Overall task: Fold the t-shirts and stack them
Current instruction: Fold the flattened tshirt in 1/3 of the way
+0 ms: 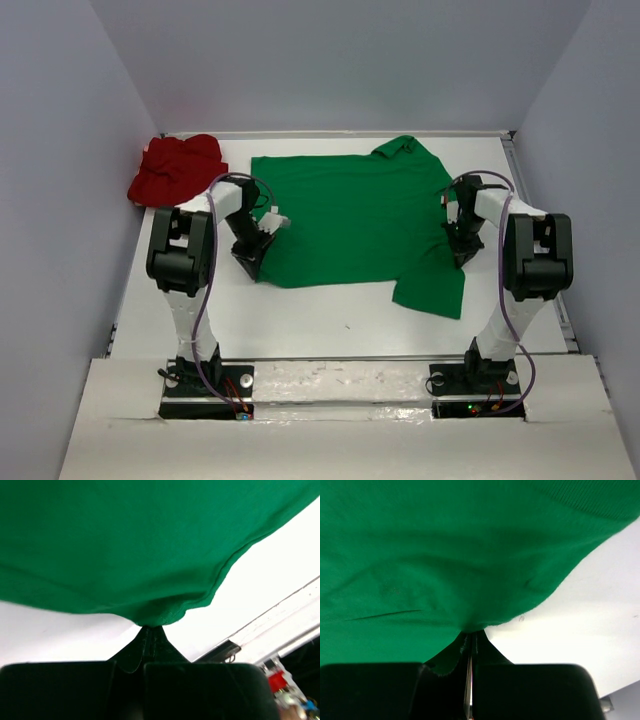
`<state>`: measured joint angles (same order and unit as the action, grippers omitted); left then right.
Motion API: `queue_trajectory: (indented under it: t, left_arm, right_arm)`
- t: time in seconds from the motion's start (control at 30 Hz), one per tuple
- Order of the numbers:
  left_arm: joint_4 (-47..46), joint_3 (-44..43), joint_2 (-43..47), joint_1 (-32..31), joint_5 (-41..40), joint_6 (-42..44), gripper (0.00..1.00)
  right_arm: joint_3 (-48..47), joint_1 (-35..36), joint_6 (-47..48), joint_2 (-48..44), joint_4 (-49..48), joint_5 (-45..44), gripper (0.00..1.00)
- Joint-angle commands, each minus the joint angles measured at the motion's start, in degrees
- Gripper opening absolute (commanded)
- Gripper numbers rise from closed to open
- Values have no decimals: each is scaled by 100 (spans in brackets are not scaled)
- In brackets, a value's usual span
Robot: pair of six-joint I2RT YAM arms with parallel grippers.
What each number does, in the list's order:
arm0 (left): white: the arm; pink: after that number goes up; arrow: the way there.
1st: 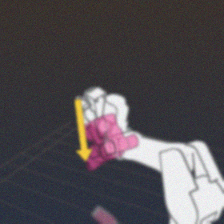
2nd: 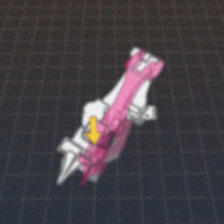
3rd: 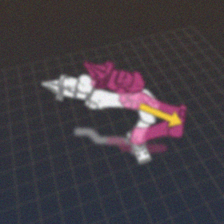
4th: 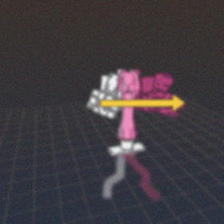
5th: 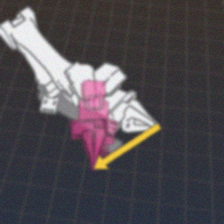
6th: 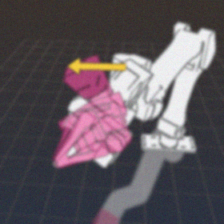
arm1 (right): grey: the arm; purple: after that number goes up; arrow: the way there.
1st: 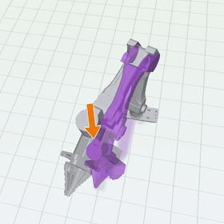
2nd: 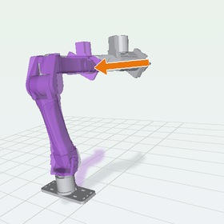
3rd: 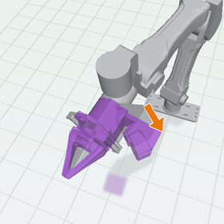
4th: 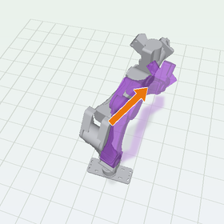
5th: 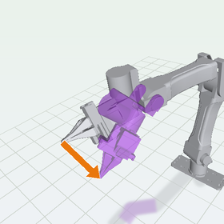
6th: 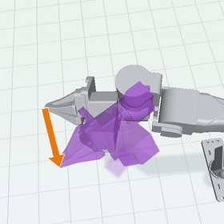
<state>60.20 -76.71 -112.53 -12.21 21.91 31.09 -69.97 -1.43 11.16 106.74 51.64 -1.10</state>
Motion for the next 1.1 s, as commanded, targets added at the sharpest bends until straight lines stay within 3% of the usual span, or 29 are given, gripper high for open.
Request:
queue_trajectory:
  t: [0.0, 0.3, 1.07]
  left_arm:
    - [158, -502, 662, -54, -3, 116, 0]
    - [62, -776, 847, -71, 323, 108, 0]
    - [-1178, -1004, 1102, -80, -732, -490, 0]
  right_arm:
    - [-358, -6, 123, -416, -392, 66, 0]
    - [-772, -6, 176, -540, -58, 269, 0]
    - [-2134, -6, 203, 285, 408, 145, 0]
